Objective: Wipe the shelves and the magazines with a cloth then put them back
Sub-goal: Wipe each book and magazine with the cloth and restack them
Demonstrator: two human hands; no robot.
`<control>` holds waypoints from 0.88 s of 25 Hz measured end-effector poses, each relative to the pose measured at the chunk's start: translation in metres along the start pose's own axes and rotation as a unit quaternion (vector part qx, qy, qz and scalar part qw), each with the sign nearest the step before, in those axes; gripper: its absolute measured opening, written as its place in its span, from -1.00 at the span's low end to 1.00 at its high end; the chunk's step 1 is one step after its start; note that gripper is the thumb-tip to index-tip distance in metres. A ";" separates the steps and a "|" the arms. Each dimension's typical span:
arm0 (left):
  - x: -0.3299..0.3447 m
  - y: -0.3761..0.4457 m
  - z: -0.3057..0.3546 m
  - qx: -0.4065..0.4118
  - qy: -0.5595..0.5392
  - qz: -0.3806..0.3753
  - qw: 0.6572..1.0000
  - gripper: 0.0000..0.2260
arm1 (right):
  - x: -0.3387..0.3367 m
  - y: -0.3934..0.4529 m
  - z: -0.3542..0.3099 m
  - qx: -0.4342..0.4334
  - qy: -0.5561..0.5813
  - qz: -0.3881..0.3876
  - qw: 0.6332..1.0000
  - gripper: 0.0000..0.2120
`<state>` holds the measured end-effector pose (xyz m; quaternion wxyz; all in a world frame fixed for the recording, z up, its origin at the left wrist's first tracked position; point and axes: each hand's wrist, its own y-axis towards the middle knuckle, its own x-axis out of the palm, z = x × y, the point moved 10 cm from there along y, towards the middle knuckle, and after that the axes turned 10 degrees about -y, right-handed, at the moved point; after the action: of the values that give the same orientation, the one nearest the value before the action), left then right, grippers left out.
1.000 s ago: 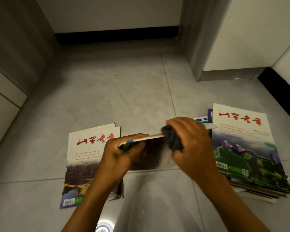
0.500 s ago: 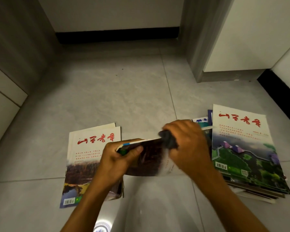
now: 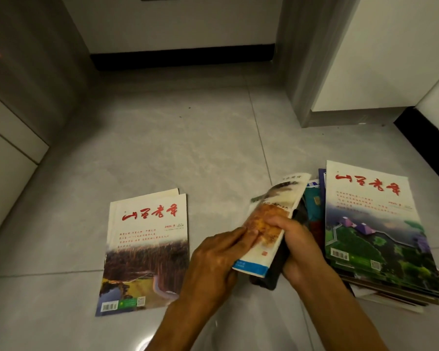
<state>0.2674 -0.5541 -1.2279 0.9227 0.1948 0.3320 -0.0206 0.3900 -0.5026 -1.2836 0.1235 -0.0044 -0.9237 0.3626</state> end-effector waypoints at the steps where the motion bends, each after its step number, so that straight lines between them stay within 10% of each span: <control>1: 0.011 -0.002 -0.011 -0.045 -0.031 -0.058 0.997 -0.48 | -0.009 0.005 -0.002 -0.008 -0.026 0.019 0.999 -0.65; 4: 0.040 -0.022 -0.026 -0.234 -0.370 -0.205 0.876 -0.33 | -0.024 0.005 -0.008 0.002 -0.060 -0.027 0.998 -0.56; 8: 0.037 -0.044 -0.058 -0.410 -0.654 -0.003 0.635 -0.27 | -0.018 -0.011 0.007 0.102 -0.069 -0.198 0.972 -0.29; 10: 0.052 -0.060 -0.074 -0.460 -0.667 0.070 0.582 -0.50 | -0.024 -0.010 0.013 0.099 -0.153 -0.183 0.966 -0.45; 13: 0.051 -0.090 -0.113 -0.531 -0.490 0.185 0.667 -0.76 | -0.063 0.009 -0.011 -0.066 -0.317 0.009 0.946 -0.71; 16: 0.058 -0.095 -0.122 -0.516 -0.372 0.157 0.755 -0.80 | -0.073 -0.003 -0.050 -0.289 -0.417 0.168 0.846 -0.50; 19: 0.077 -0.094 -0.126 -0.511 -0.321 0.113 0.790 -0.84 | -0.035 -0.008 -0.035 -0.400 -0.486 0.135 0.765 -0.54; 22: 0.074 -0.098 -0.142 -0.518 -0.192 0.077 0.830 -0.86 | -0.025 0.032 0.028 -0.310 -0.673 0.079 0.667 -0.41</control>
<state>0.2230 -0.5847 -1.4077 0.9318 -0.2951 0.0942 0.1890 0.4052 -0.4999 -1.3308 -0.5689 0.1294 -0.8115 -0.0318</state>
